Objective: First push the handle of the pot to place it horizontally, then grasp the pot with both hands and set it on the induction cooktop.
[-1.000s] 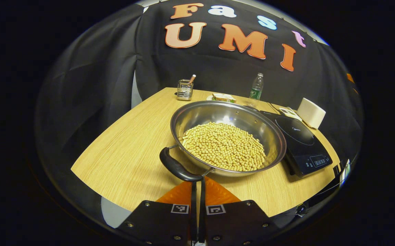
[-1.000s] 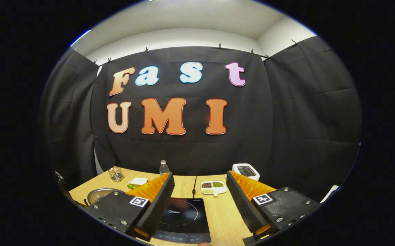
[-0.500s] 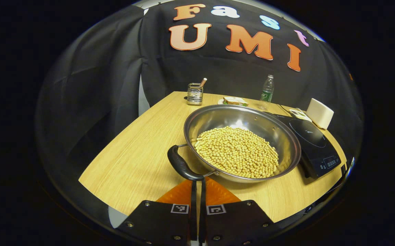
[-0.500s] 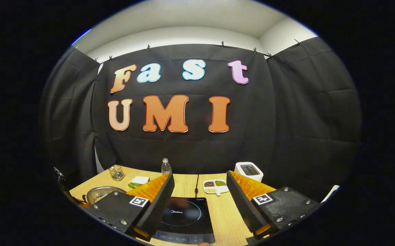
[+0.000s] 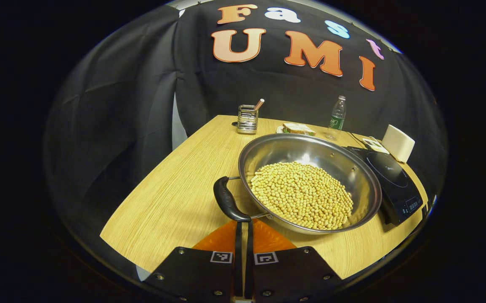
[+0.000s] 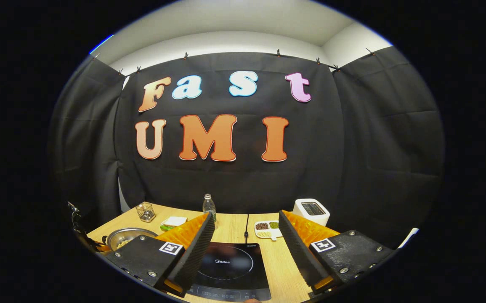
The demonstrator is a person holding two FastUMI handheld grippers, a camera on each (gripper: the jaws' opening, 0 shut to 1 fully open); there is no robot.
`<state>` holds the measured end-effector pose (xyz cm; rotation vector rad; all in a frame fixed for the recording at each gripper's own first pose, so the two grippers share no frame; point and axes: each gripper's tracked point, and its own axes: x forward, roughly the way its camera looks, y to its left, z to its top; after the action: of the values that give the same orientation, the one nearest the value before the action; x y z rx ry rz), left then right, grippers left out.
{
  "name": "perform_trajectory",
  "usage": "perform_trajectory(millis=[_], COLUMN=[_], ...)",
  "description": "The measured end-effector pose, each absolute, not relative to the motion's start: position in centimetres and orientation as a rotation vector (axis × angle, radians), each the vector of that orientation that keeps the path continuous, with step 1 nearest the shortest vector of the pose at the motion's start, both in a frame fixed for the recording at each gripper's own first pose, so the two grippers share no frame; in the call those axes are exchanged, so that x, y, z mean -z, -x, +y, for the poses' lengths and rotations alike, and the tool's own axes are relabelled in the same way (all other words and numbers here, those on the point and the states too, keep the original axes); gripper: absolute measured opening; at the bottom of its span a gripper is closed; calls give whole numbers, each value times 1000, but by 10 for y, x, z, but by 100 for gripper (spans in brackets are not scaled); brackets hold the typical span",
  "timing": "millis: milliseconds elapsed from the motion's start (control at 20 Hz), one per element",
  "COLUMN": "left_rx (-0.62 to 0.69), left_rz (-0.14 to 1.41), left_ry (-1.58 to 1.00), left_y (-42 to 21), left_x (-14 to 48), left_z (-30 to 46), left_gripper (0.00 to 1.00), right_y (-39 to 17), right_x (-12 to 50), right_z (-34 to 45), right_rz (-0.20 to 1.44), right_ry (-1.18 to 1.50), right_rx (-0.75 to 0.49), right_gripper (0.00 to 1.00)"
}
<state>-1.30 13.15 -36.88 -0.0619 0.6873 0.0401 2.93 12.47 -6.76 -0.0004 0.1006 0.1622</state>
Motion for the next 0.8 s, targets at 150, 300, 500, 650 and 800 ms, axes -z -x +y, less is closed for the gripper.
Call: perform_trajectory(millis=[150, 300, 500, 650, 800], left_rx=[-29, -25, -7, 5, 11], left_rz=[685, 683, 673, 667, 660], left_ry=[49, 82, 76, 81, 92], left_y=[4, -5, -16, -27, -37], left_x=[370, 371, 372, 375, 376], left_z=[139, 146, 152, 158, 164], left_gripper=[3, 3, 2, 2, 3], right_y=[-32, -34, -34, -35, -35], right_x=[66, 70, 69, 71, 73], right_z=[129, 131, 130, 134, 137], right_rz=[94, 101, 99, 103, 107], right_ry=[1, 3, 1, -3, 3], right_rx=[-162, -158, -140, -137, -135], right_gripper=[95, 95, 95, 95, 95])
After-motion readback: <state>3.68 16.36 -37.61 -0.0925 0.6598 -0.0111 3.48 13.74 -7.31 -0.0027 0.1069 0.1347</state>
